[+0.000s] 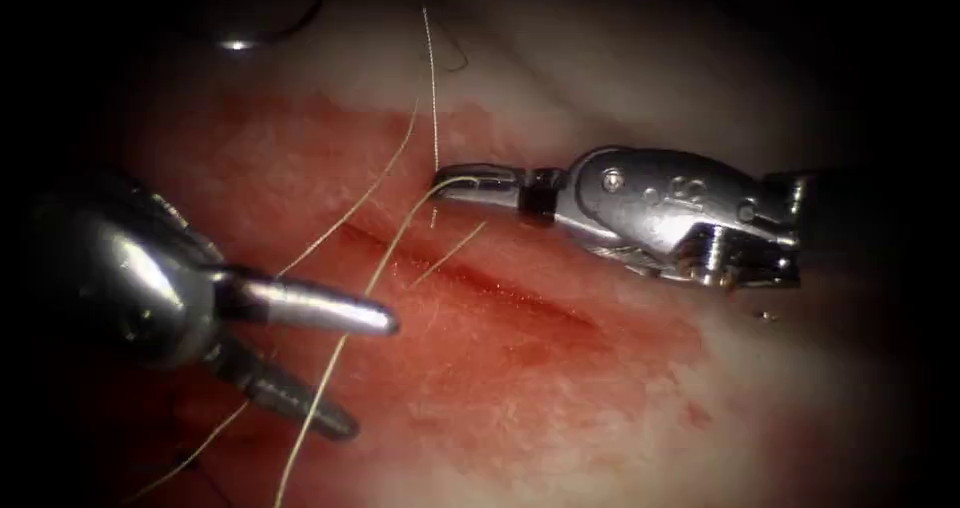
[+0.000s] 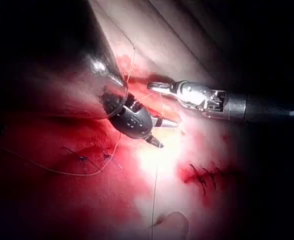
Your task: Wound Closure
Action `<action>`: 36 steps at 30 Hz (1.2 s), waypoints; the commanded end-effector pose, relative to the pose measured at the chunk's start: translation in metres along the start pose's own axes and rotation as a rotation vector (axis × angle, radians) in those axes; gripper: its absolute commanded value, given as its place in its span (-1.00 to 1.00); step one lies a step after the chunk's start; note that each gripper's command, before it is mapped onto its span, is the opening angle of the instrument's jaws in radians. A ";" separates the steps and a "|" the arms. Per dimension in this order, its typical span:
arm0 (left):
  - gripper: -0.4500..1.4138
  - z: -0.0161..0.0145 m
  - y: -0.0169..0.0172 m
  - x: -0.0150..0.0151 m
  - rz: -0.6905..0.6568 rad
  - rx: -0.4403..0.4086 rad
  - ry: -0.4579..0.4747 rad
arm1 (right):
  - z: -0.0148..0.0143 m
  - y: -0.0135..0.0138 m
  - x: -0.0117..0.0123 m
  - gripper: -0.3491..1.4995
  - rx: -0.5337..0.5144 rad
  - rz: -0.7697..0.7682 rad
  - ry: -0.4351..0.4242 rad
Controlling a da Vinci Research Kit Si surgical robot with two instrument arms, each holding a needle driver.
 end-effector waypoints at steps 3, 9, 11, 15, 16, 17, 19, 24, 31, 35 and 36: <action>0.16 0.0007 0.0010 -0.0004 0.019 -0.012 -0.005 | 0.0008 0.0006 -0.0004 -1.00 0.002 0.011 0.005; 0.10 0.0003 0.0022 0.0014 0.114 -0.018 0.011 | 0.0008 0.0010 -0.0012 -1.00 0.000 0.033 0.007; 0.10 0.0003 0.0024 0.0018 0.114 -0.021 0.017 | 0.0008 0.0011 -0.0013 -1.00 0.000 0.038 0.007; 0.09 0.0002 0.0030 0.0028 0.126 -0.038 0.023 | 0.0007 0.0013 -0.0015 -1.00 0.000 0.042 0.007; 0.08 0.0002 0.0031 0.0030 0.127 -0.041 0.022 | 0.0007 0.0013 -0.0016 -1.00 0.000 0.041 0.007; 0.07 0.0001 0.0033 0.0034 0.133 -0.046 0.026 | 0.0007 0.0012 -0.0016 -1.00 0.000 0.041 0.007; 0.06 -0.0001 0.0034 0.0036 0.139 -0.048 0.028 | 0.0007 0.0013 -0.0016 -1.00 0.000 0.041 0.007; 0.19 -0.0007 0.0035 0.0035 0.146 -0.051 0.033 | 0.0007 0.0012 -0.0016 -1.00 0.001 0.041 0.007; 0.10 -0.0009 0.0027 0.0031 0.149 -0.035 -0.001 | 0.0007 0.0010 -0.0015 -1.00 0.001 0.042 0.007; -0.89 -0.0009 0.0028 0.0030 0.150 -0.034 -0.003 | 0.0008 0.0007 -0.0013 -1.00 0.001 0.044 0.007; -0.89 -0.0009 0.0027 0.0029 0.149 -0.031 -0.001 | 0.0009 0.0006 -0.0012 -1.00 0.001 0.045 0.007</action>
